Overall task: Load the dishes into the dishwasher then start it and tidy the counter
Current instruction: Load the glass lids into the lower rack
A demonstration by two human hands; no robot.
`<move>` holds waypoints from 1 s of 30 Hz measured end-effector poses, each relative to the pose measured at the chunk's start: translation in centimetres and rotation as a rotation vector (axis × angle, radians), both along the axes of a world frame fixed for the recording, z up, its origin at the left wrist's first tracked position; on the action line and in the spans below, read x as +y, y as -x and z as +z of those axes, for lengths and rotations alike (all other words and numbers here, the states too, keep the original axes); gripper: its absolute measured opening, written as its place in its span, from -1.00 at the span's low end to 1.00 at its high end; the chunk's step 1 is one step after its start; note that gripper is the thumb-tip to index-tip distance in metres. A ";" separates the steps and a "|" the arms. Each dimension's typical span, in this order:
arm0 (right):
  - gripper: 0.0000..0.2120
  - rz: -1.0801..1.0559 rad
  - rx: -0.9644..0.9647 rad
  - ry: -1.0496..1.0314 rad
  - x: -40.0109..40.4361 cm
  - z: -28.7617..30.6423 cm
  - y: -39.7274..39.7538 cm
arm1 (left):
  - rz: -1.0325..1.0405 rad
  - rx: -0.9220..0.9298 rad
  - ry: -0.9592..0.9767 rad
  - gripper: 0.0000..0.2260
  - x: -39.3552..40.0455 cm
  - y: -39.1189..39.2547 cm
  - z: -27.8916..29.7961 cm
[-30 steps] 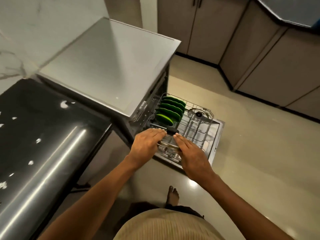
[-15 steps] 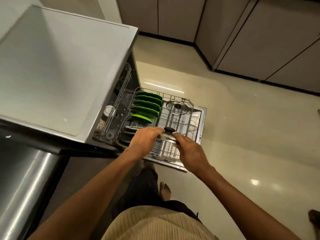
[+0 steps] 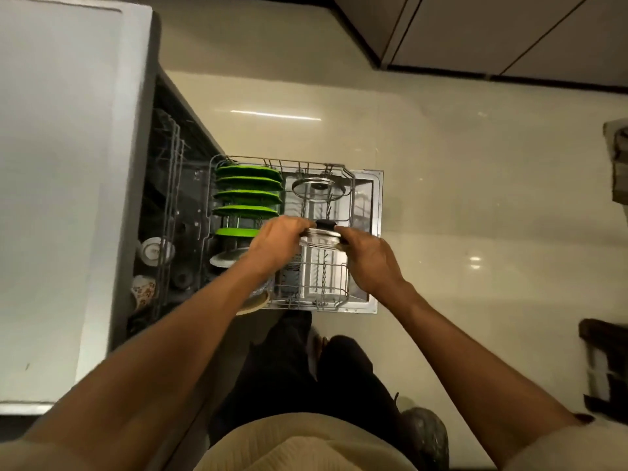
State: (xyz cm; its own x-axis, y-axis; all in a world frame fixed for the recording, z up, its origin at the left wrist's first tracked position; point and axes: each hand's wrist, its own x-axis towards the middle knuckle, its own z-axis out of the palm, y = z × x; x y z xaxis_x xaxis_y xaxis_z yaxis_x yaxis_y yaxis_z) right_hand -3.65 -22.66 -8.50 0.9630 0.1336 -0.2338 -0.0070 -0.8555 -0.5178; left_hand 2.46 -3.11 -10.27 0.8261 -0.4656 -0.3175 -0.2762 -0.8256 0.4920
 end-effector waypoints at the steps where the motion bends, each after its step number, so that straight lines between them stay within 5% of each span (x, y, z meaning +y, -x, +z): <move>1: -0.56 -0.008 0.022 0.004 -0.1 -0.5 -0.9 | -0.003 0.016 -0.002 -0.69 -0.1 -0.9 -0.4; 14: -0.67 -0.069 0.132 0.048 -1.0 -13.2 -10.5 | -0.069 0.180 -0.041 -0.91 -1.1 -10.3 -11.2; 24: -0.73 -0.072 0.062 0.057 -2.6 -22.3 -12.2 | 0.000 0.137 -0.075 -0.54 -3.2 -12.2 -20.0; 30: -0.79 -0.064 0.086 0.092 -2.7 -25.9 -11.8 | 0.038 0.097 -0.054 -0.55 -3.4 -11.4 -24.0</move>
State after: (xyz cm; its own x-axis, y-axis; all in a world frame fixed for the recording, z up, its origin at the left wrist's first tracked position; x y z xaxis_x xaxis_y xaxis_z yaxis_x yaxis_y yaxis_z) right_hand 8.19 -25.36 -34.36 0.9449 0.0471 -0.3239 -0.1036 -0.8957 -0.4325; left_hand 13.82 -6.54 -34.31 0.8069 -0.4146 -0.4208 -0.1975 -0.8607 0.4692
